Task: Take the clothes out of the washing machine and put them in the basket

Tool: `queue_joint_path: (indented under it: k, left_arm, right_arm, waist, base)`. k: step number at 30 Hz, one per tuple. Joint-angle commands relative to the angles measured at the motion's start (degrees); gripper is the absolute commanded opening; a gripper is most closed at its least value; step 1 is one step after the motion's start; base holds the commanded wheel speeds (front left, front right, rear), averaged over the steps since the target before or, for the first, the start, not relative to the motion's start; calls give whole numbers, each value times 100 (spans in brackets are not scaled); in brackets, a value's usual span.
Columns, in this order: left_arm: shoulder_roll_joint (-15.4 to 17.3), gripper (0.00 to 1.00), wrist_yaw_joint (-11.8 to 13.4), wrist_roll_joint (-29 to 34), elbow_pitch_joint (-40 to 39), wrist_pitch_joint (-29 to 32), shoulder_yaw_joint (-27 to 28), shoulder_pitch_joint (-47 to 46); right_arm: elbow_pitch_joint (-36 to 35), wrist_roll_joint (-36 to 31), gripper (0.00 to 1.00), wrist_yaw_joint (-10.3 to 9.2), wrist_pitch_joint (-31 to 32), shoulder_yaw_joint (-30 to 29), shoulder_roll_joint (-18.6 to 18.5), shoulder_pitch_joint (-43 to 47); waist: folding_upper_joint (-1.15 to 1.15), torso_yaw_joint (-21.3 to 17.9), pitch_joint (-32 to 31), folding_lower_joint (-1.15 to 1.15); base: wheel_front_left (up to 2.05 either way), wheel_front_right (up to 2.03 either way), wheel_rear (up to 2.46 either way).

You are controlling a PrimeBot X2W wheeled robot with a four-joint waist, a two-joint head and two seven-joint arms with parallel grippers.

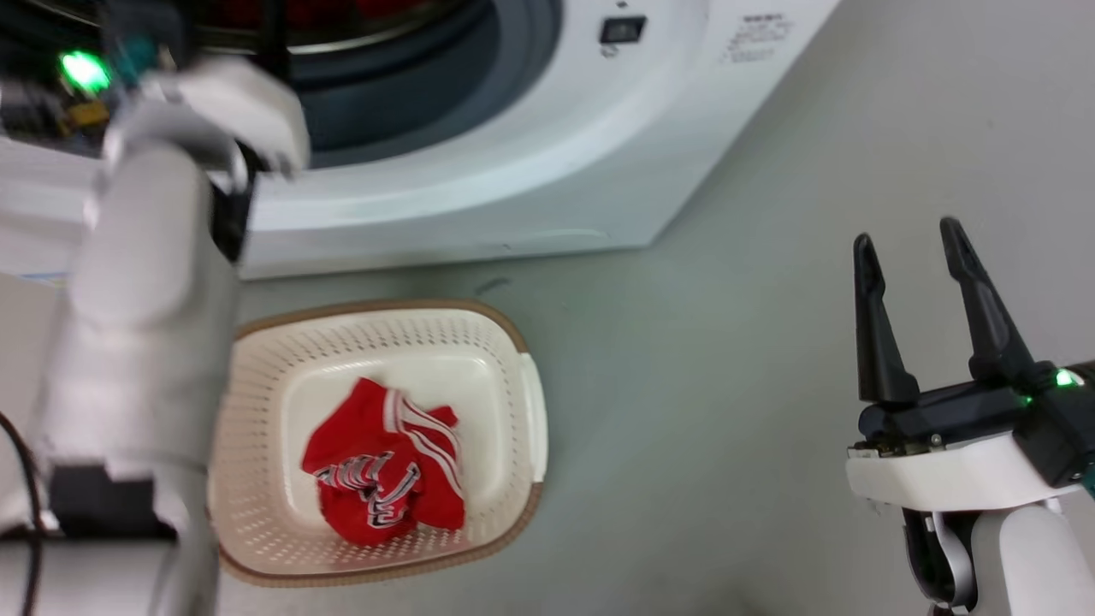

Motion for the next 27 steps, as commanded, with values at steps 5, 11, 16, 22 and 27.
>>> queue_joint_path:
  k: [5, 11, 16, 22, 27]
  left_arm:
    - [277, 100, -121, 49, 808, 468, -111, -1071]
    - [704, 100, -232, 146, 1538, 1299, -285, -2243]
    - [950, 100, -295, 133, 2076, 2285, -457, -3053]
    - [1157, 100, -306, -19, 2427, 3457, -662, -3685]
    - [1377, 100, -307, -115, 2486, 3966, -900, -3962]
  right_arm:
    - [-105, 172, 100, -4, -12, 73, 9, -238]
    - [-292, 400, 100, -4, -12, 150, 9, -420]
    - [-455, 556, 100, -4, -12, 209, 9, -482]
    - [-586, 665, 100, -4, -12, 272, 8, -491]
    - [-647, 724, 100, -4, -12, 304, 9, -499]
  waist:
    - [0, -556, 745, -1]
    - [0, -893, 1263, -1]
    - [0, -1070, 1584, -1]
    - [0, -1202, 1833, -1]
    - [0, -1283, 2008, -1]
  base:
    - [0, 0, 0]
    - [0, 0, 0]
    - [0, 0, 0]
    - [0, 0, 0]
    - [0, 0, 0]
